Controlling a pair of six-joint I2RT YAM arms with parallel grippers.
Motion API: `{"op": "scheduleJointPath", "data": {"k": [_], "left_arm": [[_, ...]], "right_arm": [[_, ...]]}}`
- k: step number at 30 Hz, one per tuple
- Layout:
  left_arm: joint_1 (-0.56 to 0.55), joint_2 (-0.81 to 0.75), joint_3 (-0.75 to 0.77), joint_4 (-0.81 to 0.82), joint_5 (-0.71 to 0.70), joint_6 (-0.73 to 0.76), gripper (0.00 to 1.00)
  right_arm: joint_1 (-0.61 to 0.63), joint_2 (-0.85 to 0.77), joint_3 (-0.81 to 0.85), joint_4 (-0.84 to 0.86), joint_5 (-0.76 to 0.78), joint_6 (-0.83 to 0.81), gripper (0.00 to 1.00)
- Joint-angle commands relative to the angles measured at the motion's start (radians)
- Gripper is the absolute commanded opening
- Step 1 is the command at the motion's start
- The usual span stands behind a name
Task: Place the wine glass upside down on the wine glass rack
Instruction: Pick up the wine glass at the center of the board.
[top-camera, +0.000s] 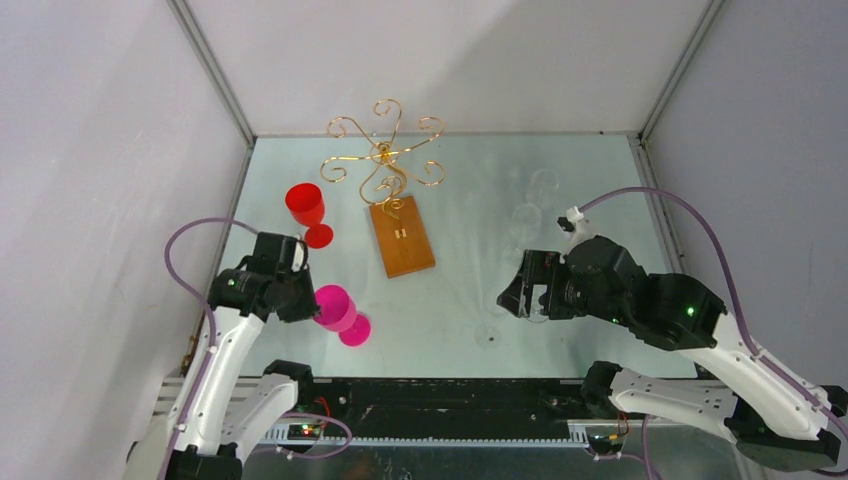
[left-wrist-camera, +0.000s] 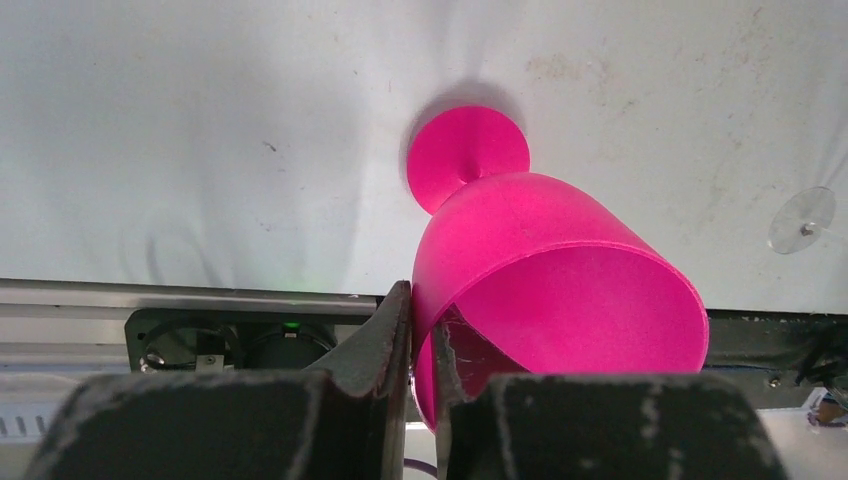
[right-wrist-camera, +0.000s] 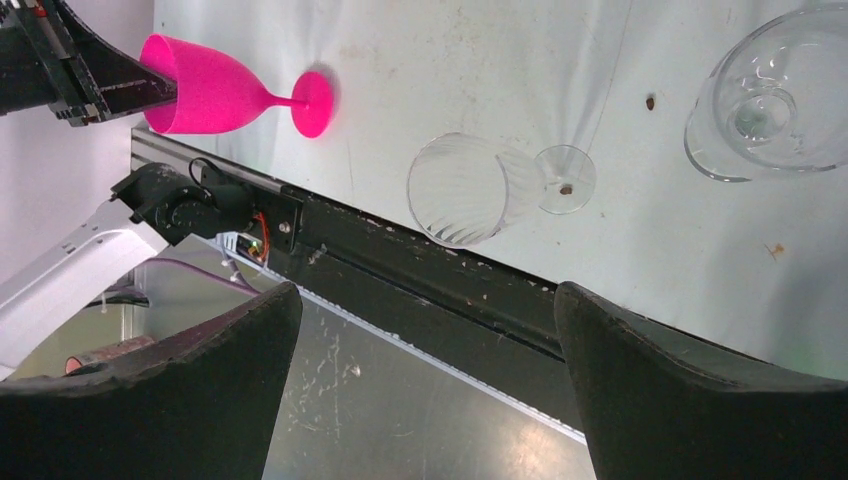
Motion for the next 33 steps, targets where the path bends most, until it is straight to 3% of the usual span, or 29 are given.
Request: {"op": "scheduleJointPath", "data": {"k": [1, 11, 21, 33], "left_arm": [[-0.005, -0.051, 0.054, 0.018, 0.043, 0.013, 0.14], [-0.005, -0.205, 0.120, 0.142, 0.134, -0.039, 0.14], [-0.005, -0.428, 0.089, 0.440, 0.288, -0.181, 0.12], [-0.005, -0.511, 0.105, 0.629, 0.460, -0.174, 0.06]], "right_arm": [[-0.007, -0.012, 0.000, 0.032, 0.000, 0.017, 1.00], [-0.015, -0.051, 0.001, 0.049, 0.019, 0.009, 1.00], [-0.031, -0.084, 0.001, 0.075, 0.004, 0.008, 1.00], [-0.047, -0.175, -0.089, 0.412, -0.123, -0.033, 1.00]]}}
